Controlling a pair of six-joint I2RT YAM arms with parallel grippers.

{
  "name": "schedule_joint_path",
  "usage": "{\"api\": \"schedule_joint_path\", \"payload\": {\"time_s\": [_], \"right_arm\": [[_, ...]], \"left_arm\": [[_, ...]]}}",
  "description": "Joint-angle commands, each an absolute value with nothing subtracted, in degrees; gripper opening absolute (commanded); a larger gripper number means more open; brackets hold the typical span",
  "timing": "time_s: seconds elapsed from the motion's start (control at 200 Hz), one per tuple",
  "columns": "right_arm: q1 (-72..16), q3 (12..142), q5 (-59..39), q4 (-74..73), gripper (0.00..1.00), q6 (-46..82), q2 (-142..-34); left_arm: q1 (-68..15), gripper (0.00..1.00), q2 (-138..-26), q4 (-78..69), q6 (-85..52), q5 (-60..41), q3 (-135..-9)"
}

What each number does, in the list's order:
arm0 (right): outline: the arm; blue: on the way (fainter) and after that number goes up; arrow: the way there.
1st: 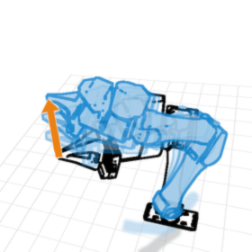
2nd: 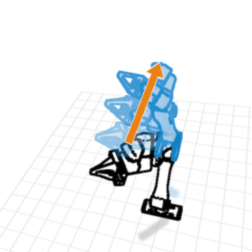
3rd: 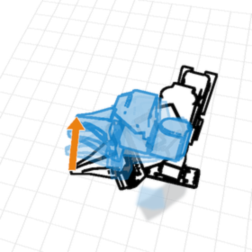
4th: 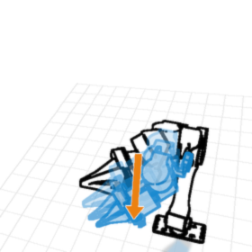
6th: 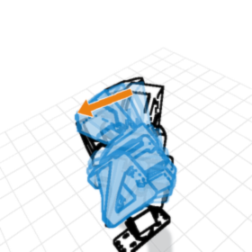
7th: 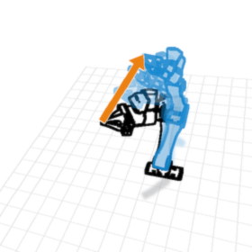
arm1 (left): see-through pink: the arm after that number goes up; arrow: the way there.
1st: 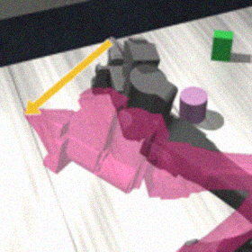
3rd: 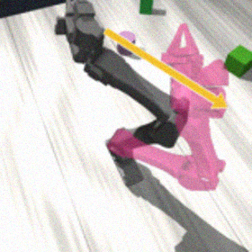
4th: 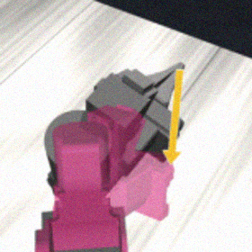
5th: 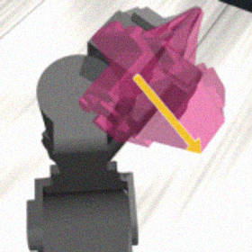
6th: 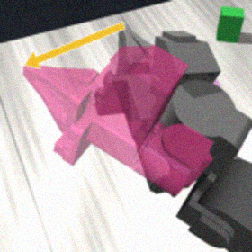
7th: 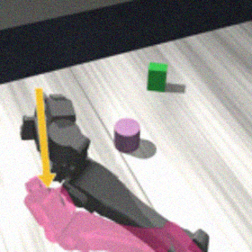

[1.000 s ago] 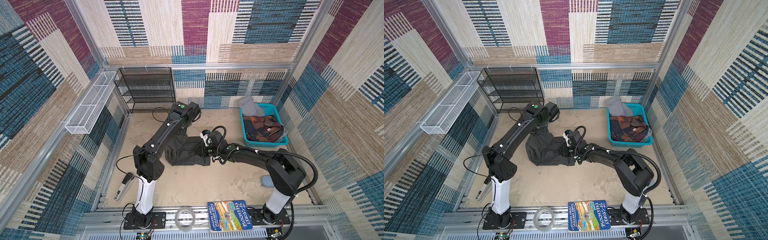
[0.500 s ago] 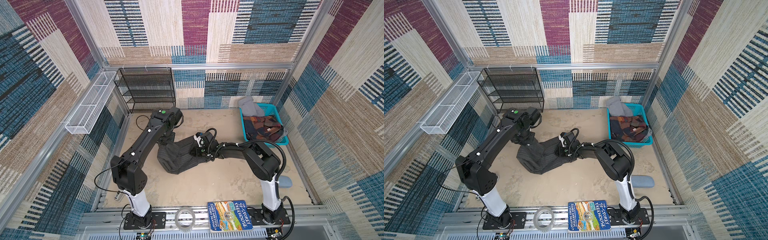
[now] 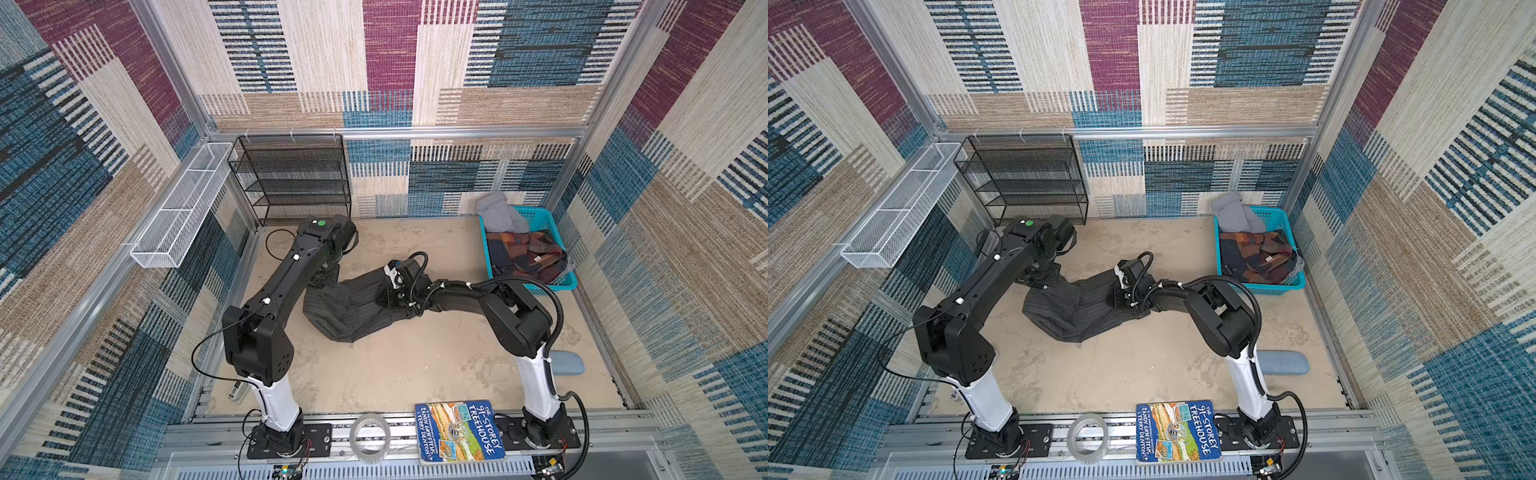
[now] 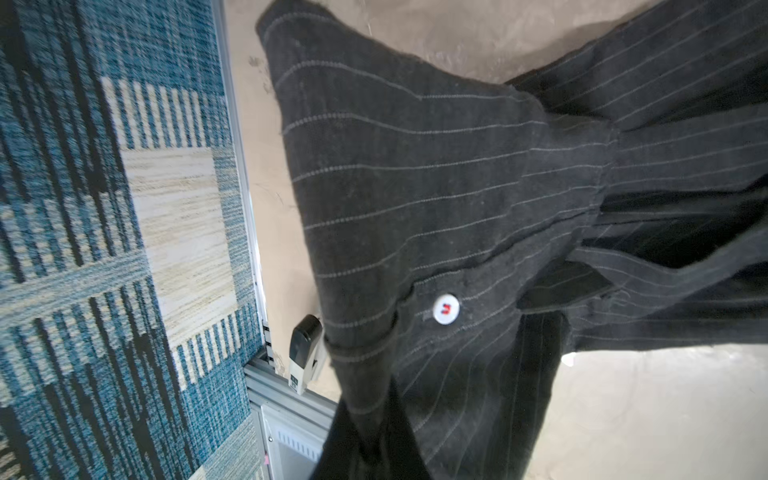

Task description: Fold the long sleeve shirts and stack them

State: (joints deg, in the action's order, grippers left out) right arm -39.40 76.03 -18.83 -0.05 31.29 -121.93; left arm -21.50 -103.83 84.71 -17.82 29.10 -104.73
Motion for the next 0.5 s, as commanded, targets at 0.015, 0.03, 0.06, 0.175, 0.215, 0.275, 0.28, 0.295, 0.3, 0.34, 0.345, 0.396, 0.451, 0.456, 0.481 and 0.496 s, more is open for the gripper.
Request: {"api": "schedule_joint_path", "payload": {"time_s": [0.015,0.03,0.06,0.175,0.215,0.275,0.28,0.295,0.3,0.34,0.345,0.396,0.451,0.456,0.481,0.496], "right_arm": [[-39.9,77.36,-17.17,5.05,0.27,33.37,-123.62],[-40.07,77.65,-17.17,5.21,0.27,33.54,-123.84],[-40.24,78.3,-17.16,5.56,0.27,33.87,-124.3],[-41.03,79.82,-16.67,5.97,0.27,35.55,-125.48],[-41.28,80.19,-16.55,5.81,0.27,36.1,-125.72],[-41.57,80.79,-16.5,5.55,0.27,36.63,-125.94],[-41.57,80.82,-16.47,5.54,0.27,36.68,-125.94],[-41.65,80.78,-16.49,5.38,0.27,36.84,-125.87],[-41.65,80.77,-16.51,5.37,0.27,36.88,-125.86],[-41.64,80.77,-16.71,4.8,0.27,37.19,-125.57],[-41.65,80.77,-16.75,4.78,0.27,37.23,-125.54],[-41.66,80.53,-17.12,4.01,0.29,37.49,-124.52],[-41.66,79.86,-17.11,3.29,0.31,37.7,-122.87],[-41.66,79.79,-17.08,3.32,0.31,37.7,-122.74],[-41.7,79.7,-17.04,3.31,0.32,37.71,-121.86],[-41.67,79.59,-16.92,3.41,0.33,37.58,-121.45]], "left_arm": [[-21.69,0.0,-105.56,86.75,-14.53,35.12,-108.16],[-21.63,0.0,-105.92,86.68,-14.12,35.54,-108.56],[-21.66,0.0,-106.45,86.75,-13.31,36.14,-109.46],[-21.63,0.0,-109.7,86.63,-10.79,39.03,-113.08],[-21.66,0.0,-111.01,86.73,-10.26,39.76,-114.44],[-21.65,0.0,-112.78,86.85,-10.02,40.88,-116.45],[-21.68,0.0,-112.86,86.93,-10.02,40.96,-116.63],[-21.67,0.0,-113.3,87.11,-10.06,41.19,-117.28],[-21.73,0.0,-113.47,87.19,-10.09,41.25,-117.44],[-21.88,0.0,-114.63,87.76,-10.27,41.69,-119.08],[-21.92,0.0,-114.75,87.87,-10.32,41.76,-119.26],[-22.32,0.0,-116.11,88.58,-10.46,42.71,-120.94],[-22.96,0.0,-117.32,89.32,-10.2,44.23,-122.25],[-22.99,0.0,-117.37,89.4,-10.15,44.39,-122.34],[-23.3,0.0,-117.82,89.74,-9.98,45.19,-122.7],[-23.38,0.0,-118.2,89.86,-9.87,45.76,-122.89]]}}
